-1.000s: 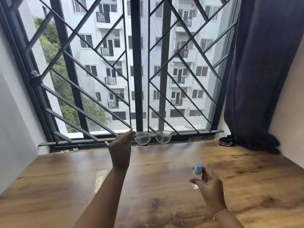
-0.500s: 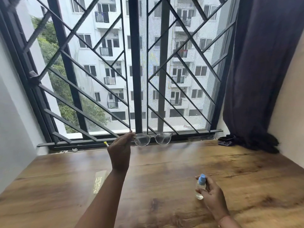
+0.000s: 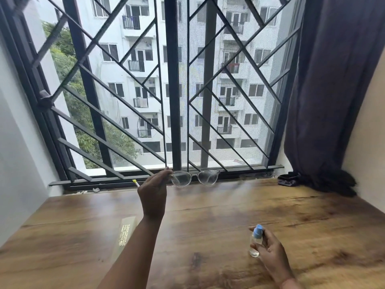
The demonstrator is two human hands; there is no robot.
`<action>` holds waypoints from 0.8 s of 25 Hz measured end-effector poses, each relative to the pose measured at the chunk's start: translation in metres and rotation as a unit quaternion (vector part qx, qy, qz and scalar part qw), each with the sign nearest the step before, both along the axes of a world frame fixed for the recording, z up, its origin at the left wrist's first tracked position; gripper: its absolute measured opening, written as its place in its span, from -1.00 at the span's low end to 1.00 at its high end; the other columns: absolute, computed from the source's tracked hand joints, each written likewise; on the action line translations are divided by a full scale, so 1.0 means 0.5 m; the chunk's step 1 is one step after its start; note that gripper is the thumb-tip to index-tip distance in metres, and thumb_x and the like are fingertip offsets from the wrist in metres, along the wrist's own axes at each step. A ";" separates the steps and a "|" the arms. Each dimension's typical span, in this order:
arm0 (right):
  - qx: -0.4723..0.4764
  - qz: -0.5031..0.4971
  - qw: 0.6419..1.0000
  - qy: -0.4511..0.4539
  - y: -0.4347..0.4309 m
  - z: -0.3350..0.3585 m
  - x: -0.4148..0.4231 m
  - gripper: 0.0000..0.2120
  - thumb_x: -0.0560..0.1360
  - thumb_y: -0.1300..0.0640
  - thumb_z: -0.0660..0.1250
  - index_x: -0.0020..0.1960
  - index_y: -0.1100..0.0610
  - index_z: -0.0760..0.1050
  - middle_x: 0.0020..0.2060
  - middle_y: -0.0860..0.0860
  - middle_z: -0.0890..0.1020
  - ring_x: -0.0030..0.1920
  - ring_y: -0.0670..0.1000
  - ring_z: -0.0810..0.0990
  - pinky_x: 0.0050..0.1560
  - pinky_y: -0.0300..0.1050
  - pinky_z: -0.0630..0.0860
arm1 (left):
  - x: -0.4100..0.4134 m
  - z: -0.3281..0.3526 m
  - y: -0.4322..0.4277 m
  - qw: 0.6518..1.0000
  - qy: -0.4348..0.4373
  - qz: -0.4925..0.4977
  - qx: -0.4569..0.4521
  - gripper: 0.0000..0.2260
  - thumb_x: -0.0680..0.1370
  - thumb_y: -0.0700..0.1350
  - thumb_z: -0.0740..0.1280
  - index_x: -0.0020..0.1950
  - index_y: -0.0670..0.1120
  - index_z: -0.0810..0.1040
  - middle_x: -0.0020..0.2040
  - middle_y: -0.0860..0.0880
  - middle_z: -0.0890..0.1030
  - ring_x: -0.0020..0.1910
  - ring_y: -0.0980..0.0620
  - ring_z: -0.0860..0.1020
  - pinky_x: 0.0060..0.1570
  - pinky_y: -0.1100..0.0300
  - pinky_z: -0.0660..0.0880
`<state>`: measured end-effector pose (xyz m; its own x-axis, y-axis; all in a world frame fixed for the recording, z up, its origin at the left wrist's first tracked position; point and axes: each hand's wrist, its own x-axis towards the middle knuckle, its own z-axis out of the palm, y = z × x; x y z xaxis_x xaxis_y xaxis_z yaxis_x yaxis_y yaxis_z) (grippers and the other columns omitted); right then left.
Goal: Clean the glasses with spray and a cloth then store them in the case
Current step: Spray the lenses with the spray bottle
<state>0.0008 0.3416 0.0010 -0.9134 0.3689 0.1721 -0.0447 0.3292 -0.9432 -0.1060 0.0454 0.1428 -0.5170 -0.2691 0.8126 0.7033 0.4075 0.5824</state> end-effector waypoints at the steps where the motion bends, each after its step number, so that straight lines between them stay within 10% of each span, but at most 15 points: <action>1: -0.004 0.001 1.000 -0.001 0.001 -0.001 -0.001 -0.58 0.32 0.52 0.37 0.02 0.09 0.53 -0.07 -0.17 0.67 -0.01 -0.19 0.55 -0.04 -0.50 0.37 | 0.000 0.000 0.000 1.000 -0.001 -0.002 0.002 -0.86 0.38 -0.29 0.39 -0.09 -0.22 0.67 -0.13 0.01 0.64 -0.14 0.08 0.63 -0.15 0.01 0.57; 8: -0.012 0.002 1.000 -0.008 -0.001 -0.002 -0.004 -0.45 0.34 0.54 0.34 -0.01 -0.12 0.47 -0.08 -0.37 0.62 -0.02 -0.40 0.51 -0.07 -0.57 0.38 | 0.000 0.000 -0.003 1.000 -0.003 -0.005 0.002 -0.87 0.38 -0.29 0.39 -0.10 -0.21 0.67 -0.13 -0.09 0.68 -0.13 0.07 0.63 -0.12 0.04 0.57; 15: -0.018 0.018 1.000 -0.009 0.007 -0.008 -0.003 -0.43 0.30 0.50 0.40 0.01 -0.15 0.52 0.09 -0.09 0.62 0.07 -0.25 0.54 0.04 -0.53 0.34 | 0.002 0.005 -0.004 1.000 0.011 -0.001 -0.003 -0.80 0.41 -0.12 0.33 -0.11 -0.20 0.67 -0.16 -0.11 0.69 -0.16 0.06 0.63 -0.17 0.04 0.57; 20: -0.029 0.006 0.999 0.021 -0.014 0.061 0.024 -0.27 0.15 -0.03 0.60 0.26 -0.05 0.42 -0.04 -0.11 0.55 0.02 -0.12 0.51 -0.12 -0.58 0.37 | 0.002 0.004 -0.006 1.000 0.002 -0.018 0.012 -0.79 0.41 -0.11 0.33 -0.09 -0.19 0.67 -0.14 0.00 0.65 -0.16 0.03 0.64 -0.16 0.00 0.59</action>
<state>0.0127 0.3348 0.0314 -0.9099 0.3693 0.1889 -0.0880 0.2730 -0.9580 -0.1053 0.0423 0.1448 -0.5234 -0.2703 0.8081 0.7193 0.3682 0.5891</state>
